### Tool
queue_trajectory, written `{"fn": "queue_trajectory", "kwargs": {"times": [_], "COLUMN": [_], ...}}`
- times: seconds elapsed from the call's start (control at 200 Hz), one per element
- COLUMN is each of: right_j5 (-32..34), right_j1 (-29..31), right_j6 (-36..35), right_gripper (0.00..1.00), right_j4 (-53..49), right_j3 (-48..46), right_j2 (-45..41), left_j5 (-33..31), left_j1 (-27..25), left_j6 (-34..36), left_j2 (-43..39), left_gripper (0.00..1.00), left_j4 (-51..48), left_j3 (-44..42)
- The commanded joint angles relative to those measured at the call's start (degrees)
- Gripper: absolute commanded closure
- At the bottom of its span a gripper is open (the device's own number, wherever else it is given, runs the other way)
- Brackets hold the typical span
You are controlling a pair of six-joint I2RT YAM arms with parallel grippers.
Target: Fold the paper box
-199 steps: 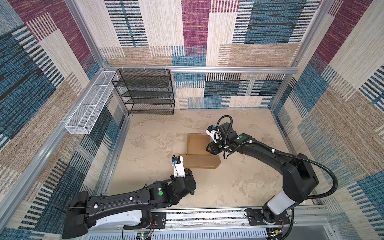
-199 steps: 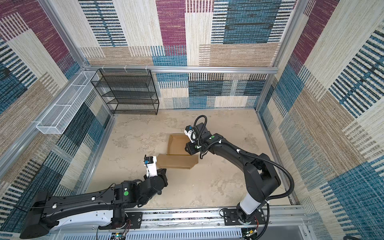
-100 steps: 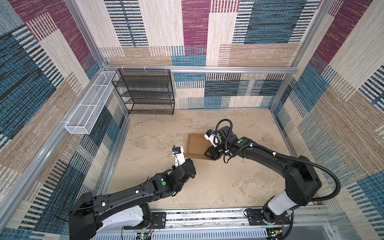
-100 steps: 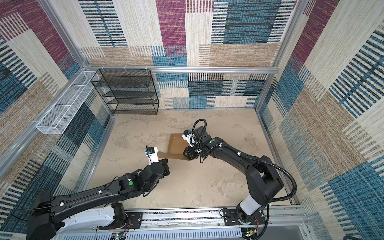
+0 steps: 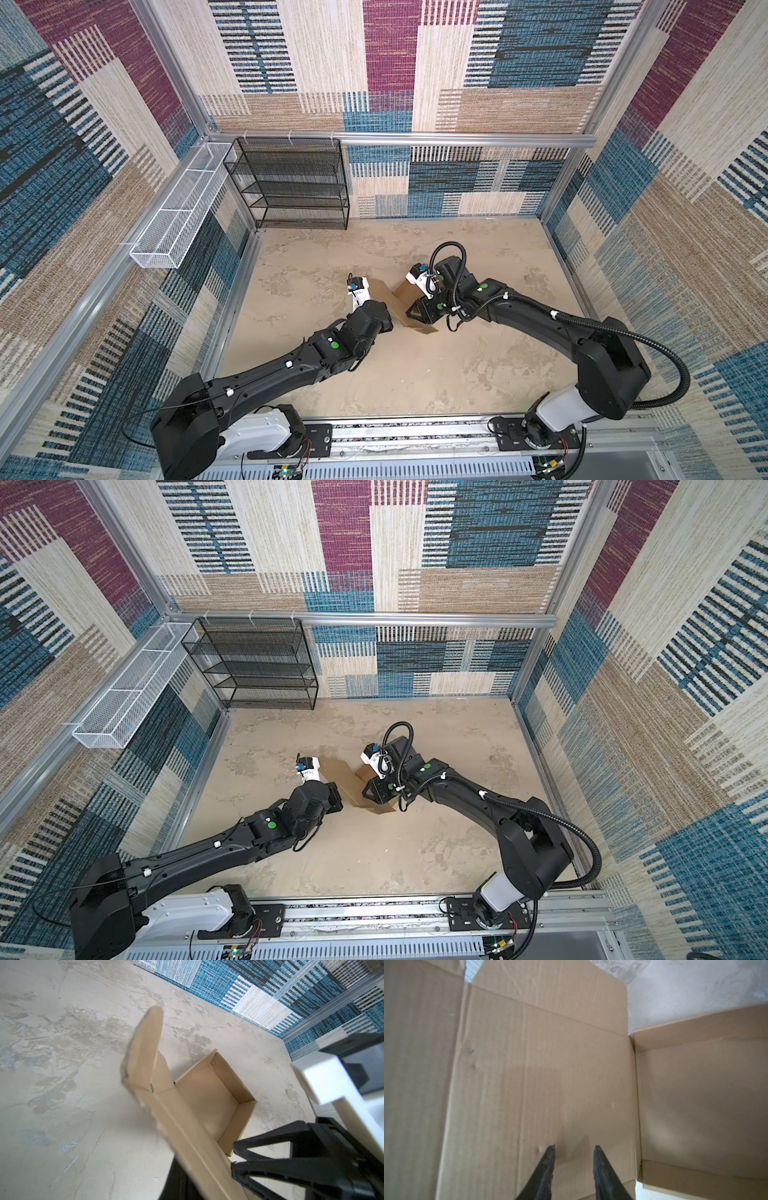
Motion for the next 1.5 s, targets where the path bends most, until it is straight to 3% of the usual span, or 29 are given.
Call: {"fn": "queue_trajectory", "kwargs": {"times": [0.0,0.546,1.132,1.497], "right_j5": [-1.73,-0.93,0.91,4.85], "right_j1": [0.49,2.82,3.73,8.09], "right_j6": [1.35,6.88,14.72,20.26], "right_gripper": [0.66,0.67,0.66,0.66], "right_j4": [2.38,10.40,20.26,28.80], "right_j3": [-0.07,-2.23,-11.54,-16.99], "right_j2": [-0.38,-0.02,-7.83,-10.96], "left_j5": [3.64,11.19,15.23,23.34], "left_j1": [0.87,4.69,8.29,12.56], "left_j6": [2.73,4.29,6.23,7.84], "left_j2": [1.67,8.73,9.42,15.17], "left_gripper": [1.00,1.00,1.00,1.00], "left_j4": [4.03,10.07,7.92,7.21], "left_j3": [1.51,6.66,8.69,12.92]}}
